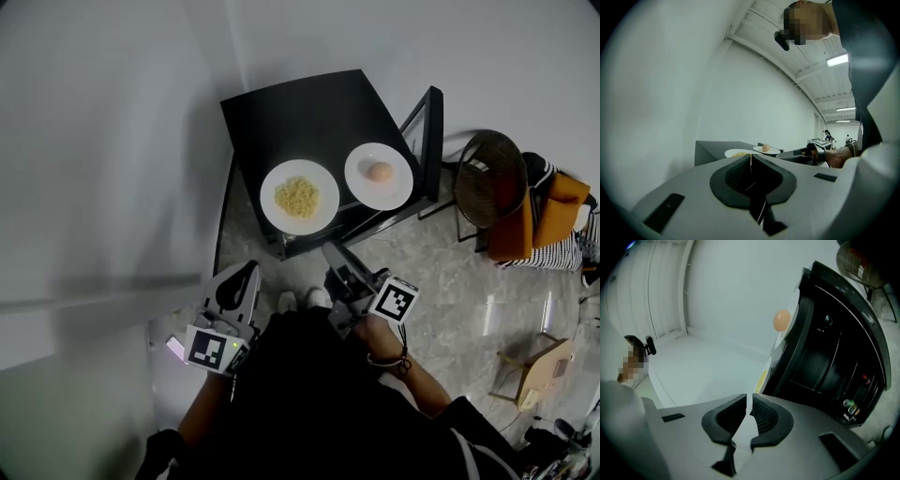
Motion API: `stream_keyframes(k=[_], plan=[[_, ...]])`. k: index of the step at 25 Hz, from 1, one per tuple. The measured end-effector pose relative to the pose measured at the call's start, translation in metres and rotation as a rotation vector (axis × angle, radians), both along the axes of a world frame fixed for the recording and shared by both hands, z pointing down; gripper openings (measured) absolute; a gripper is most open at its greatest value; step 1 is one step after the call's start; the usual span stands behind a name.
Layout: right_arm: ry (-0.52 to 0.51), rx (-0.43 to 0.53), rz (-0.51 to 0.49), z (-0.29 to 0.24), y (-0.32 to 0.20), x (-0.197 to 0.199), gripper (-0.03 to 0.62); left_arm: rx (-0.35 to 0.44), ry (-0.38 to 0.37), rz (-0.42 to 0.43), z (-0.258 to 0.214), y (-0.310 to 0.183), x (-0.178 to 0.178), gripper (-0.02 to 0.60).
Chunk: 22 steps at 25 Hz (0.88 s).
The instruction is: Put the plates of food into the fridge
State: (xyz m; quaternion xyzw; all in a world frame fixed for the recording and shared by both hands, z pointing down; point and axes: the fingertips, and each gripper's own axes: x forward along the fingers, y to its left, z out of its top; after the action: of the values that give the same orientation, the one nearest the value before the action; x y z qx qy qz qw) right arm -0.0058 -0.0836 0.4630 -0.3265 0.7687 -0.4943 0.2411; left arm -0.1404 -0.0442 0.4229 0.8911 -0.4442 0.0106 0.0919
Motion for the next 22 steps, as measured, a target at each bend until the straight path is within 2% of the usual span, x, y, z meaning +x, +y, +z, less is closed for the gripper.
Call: stream_keyframes(k=[4, 12, 17, 22], plan=[[-0.083, -0.032, -0.009, 0.001, -0.011, -0.004, 0.099, 0.005, -0.004, -0.012, 0.000, -0.005, -0.002, 0.028], [-0.155, -0.087, -0.016, 0.005, -0.020, -0.009, 0.110, 0.022, -0.014, -0.010, -0.008, -0.012, 0.001, 0.028], [-0.183, -0.112, -0.017, 0.008, -0.029, -0.011, 0.129, -0.004, 0.022, -0.024, -0.009, -0.015, 0.004, 0.028], [-0.225, -0.163, -0.008, 0.014, -0.036, -0.013, 0.130, 0.013, 0.009, -0.025, -0.007, -0.016, 0.003, 0.028]])
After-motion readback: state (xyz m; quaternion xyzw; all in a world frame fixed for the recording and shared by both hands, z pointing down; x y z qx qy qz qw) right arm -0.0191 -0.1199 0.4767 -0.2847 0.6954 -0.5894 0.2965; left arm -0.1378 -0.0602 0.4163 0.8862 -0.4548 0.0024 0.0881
